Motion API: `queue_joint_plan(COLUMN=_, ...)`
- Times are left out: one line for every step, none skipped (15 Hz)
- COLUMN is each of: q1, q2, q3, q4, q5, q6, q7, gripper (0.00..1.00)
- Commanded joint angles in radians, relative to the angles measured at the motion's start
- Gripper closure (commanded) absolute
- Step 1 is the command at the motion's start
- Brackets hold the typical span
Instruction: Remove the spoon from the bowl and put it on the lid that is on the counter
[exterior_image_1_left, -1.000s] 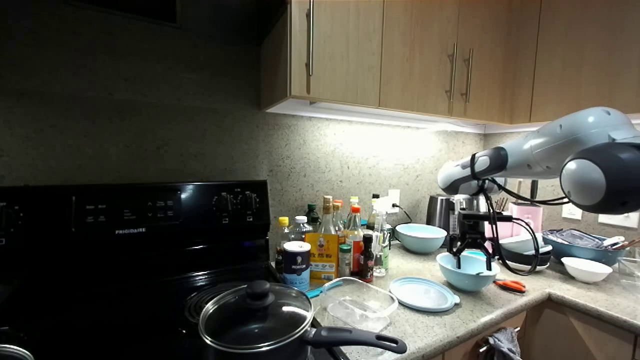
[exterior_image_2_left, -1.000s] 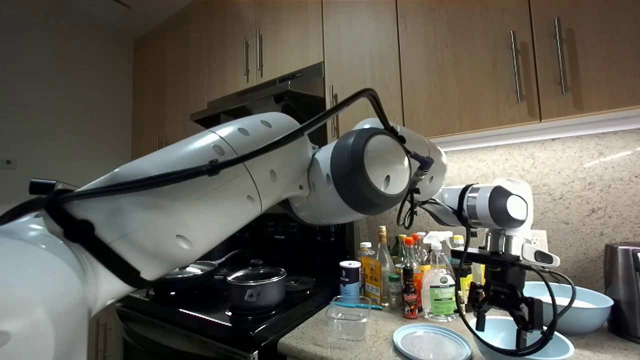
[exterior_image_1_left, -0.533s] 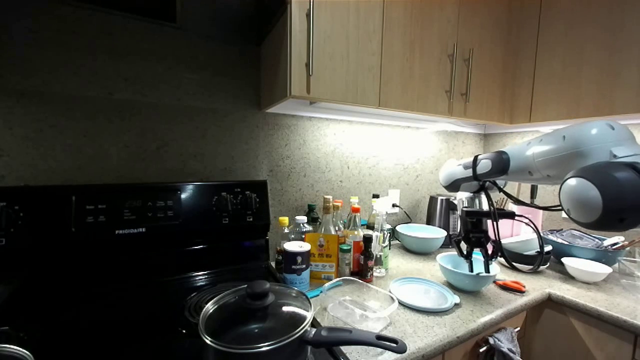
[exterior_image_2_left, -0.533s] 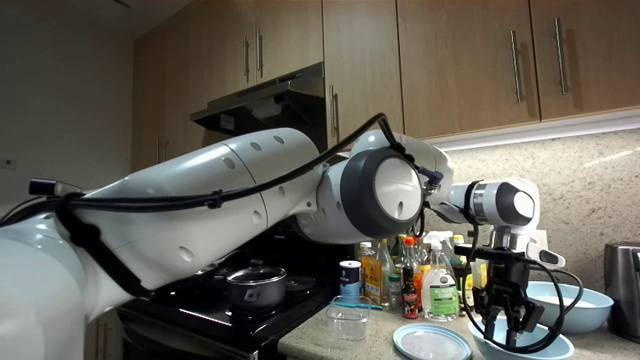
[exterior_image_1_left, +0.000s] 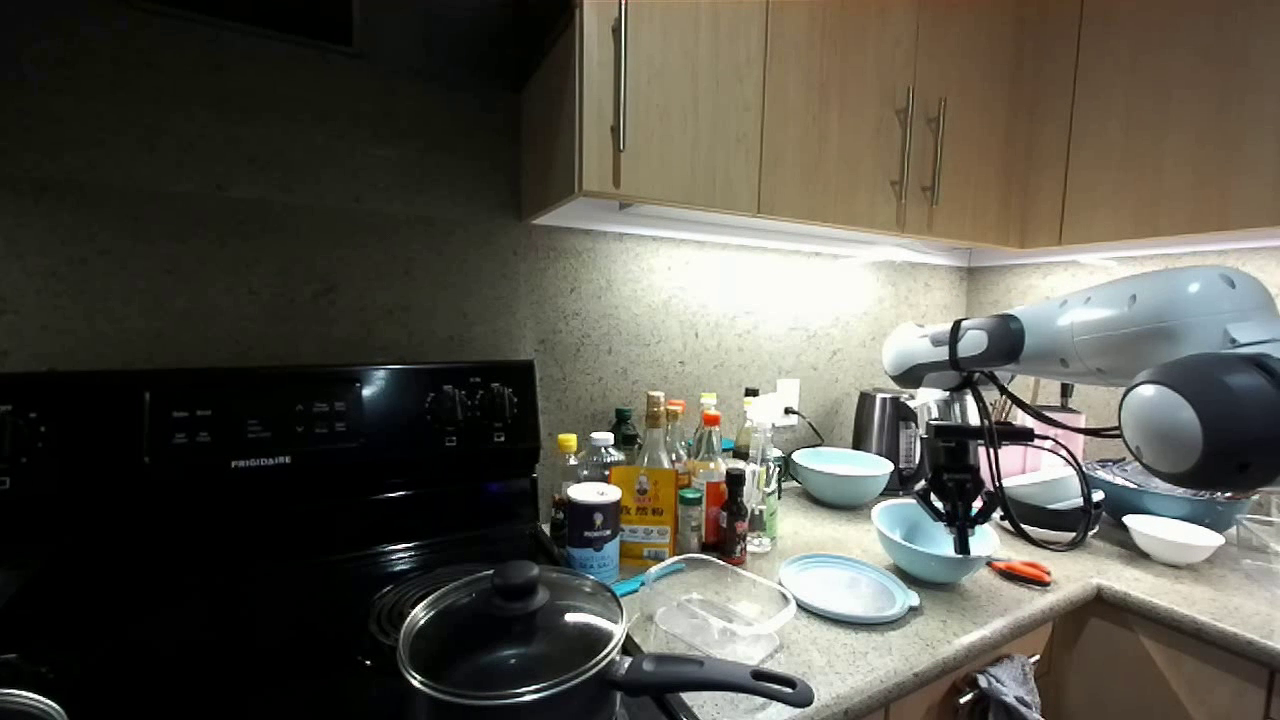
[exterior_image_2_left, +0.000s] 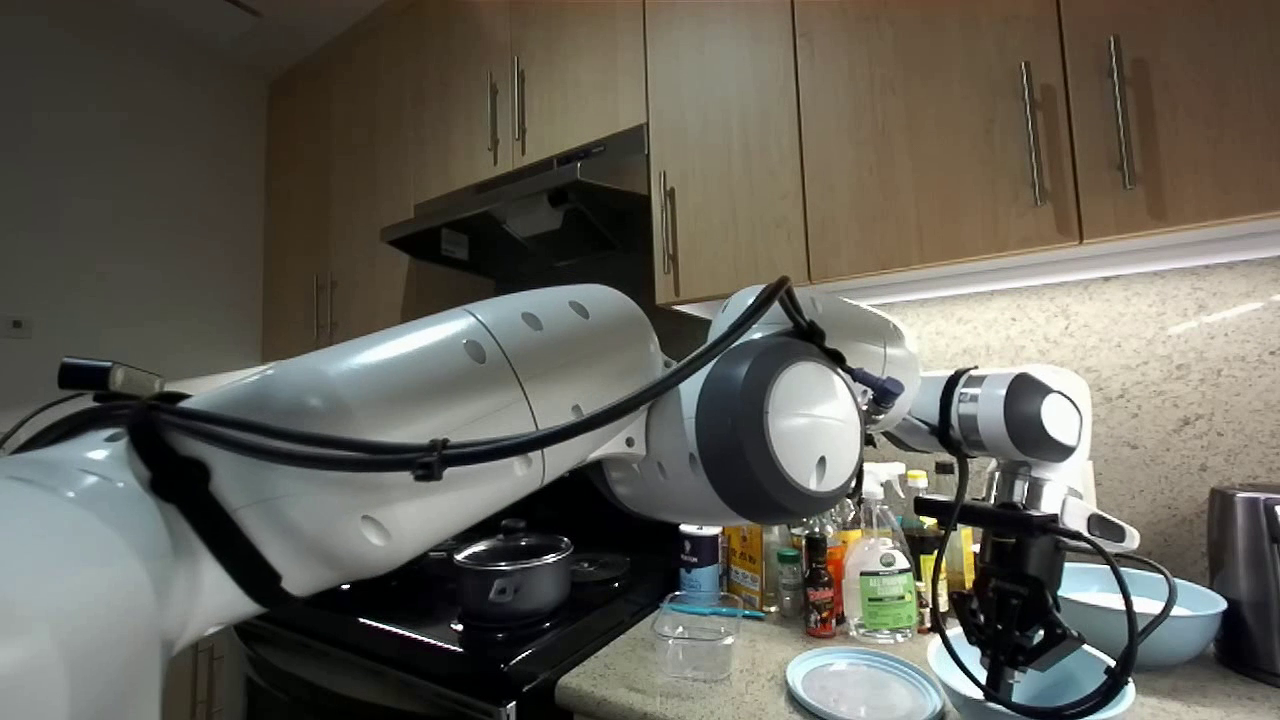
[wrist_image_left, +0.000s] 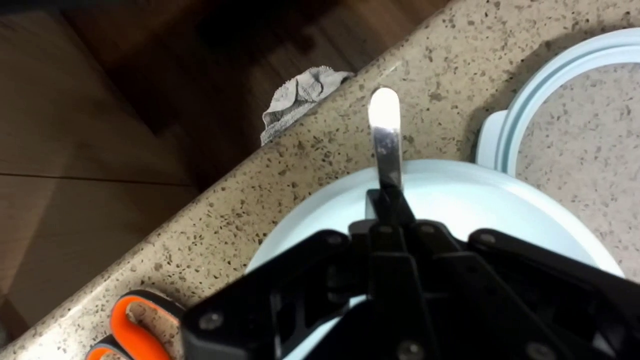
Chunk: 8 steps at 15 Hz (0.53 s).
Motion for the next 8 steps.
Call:
queue_joint_plan(q1=-0.011, q2=0.016, q3=0.012, q4=0.044, q5=0.022, q6=-0.029, q7=0.037, gripper=0.94)
queue_joint_plan(q1=-0.011, q2=0.016, q3=0.013, q4=0.046, q5=0.022, q6=-0.029, q7=0.039, gripper=0.95)
queue_joint_plan(q1=-0.01, q2=0.016, q3=0.014, q4=0.048, q5=0.023, q6=-0.028, q7=0.044, gripper=0.93)
queue_joint_plan(q1=-0.01, q2=0.015, q3=0.015, q4=0.05, q5=0.024, q6=-0.026, q7=0.05, gripper=0.94)
queue_joint_plan(q1=-0.011, q2=0.014, q3=0.018, q4=0.052, q5=0.026, q6=-0.024, q7=0.053, gripper=0.94)
queue_joint_plan(q1=-0.011, q2=0.012, q3=0.021, q4=0.054, q5=0.028, q6=-0.025, q7=0.058, gripper=0.95)
queue_joint_plan(q1=-0.023, q2=0.048, q3=0.043, q4=0.131, q5=0.011, q6=-0.058, q7=0.063, gripper=0.95)
queue_joint_plan(q1=-0.008, q2=0.007, q3=0.024, q4=0.062, q5=0.021, q6=-0.026, q7=0.057, gripper=0.78)
